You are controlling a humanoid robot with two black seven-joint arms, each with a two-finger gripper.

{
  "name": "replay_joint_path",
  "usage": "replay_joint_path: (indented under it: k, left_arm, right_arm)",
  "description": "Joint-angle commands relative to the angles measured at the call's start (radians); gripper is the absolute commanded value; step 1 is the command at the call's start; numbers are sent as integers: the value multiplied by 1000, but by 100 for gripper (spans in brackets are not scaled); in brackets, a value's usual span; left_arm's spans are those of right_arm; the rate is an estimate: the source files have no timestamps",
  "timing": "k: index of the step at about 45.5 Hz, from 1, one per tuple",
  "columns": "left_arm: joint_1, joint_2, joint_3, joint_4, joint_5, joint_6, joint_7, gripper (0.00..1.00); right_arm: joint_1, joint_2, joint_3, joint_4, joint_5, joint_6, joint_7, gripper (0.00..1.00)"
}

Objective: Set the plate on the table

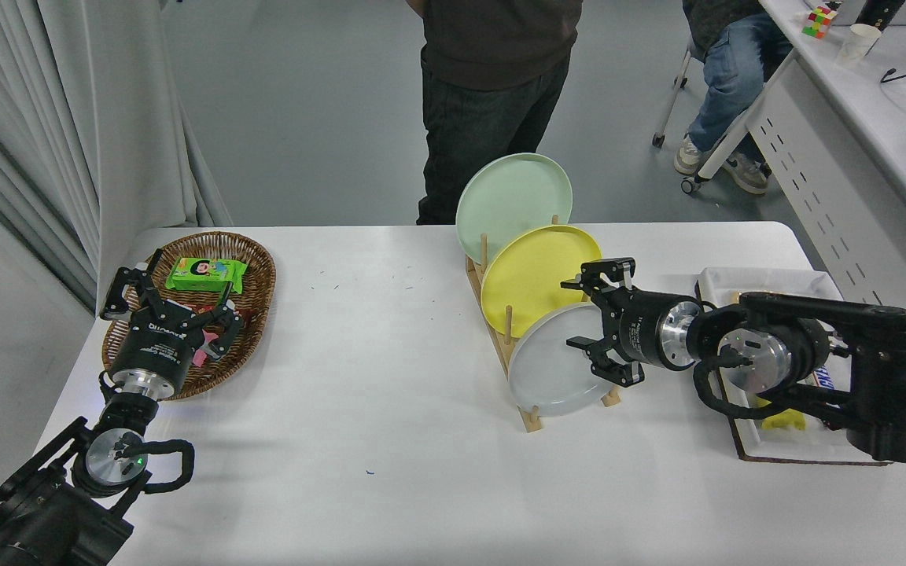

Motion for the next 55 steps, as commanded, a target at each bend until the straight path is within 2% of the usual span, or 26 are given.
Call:
replay_joint_path:
  k: [1, 4, 9, 14, 26, 44, 55]
  left_arm:
    - [0, 0, 0, 0, 1, 0, 0, 98]
    - [0, 0, 0, 0, 1, 0, 0, 98]
    - [0, 0, 0, 0, -1, 0, 0, 98]
    - [0, 0, 0, 0, -1, 0, 0, 98]
    - [0, 0, 0, 0, 1, 0, 1, 98]
    - [0, 0, 0, 0, 1, 0, 0, 98]
    - [0, 0, 0, 0, -1, 0, 0, 98]
  right_arm:
    - [-1, 0, 1, -2, -1, 1, 0, 68]
    - [2, 2, 1, -4, -3, 2, 0, 64]
    - [3, 0, 1, -4, -1, 2, 0, 64]
    - [11, 0, 0, -2, 2, 2, -1, 58]
    - [16, -1, 0, -2, 13, 2, -6, 58]
    - [42, -4, -3, -2, 48, -4, -81, 58]
    - [45, -6, -5, -4, 49, -4, -86, 56]
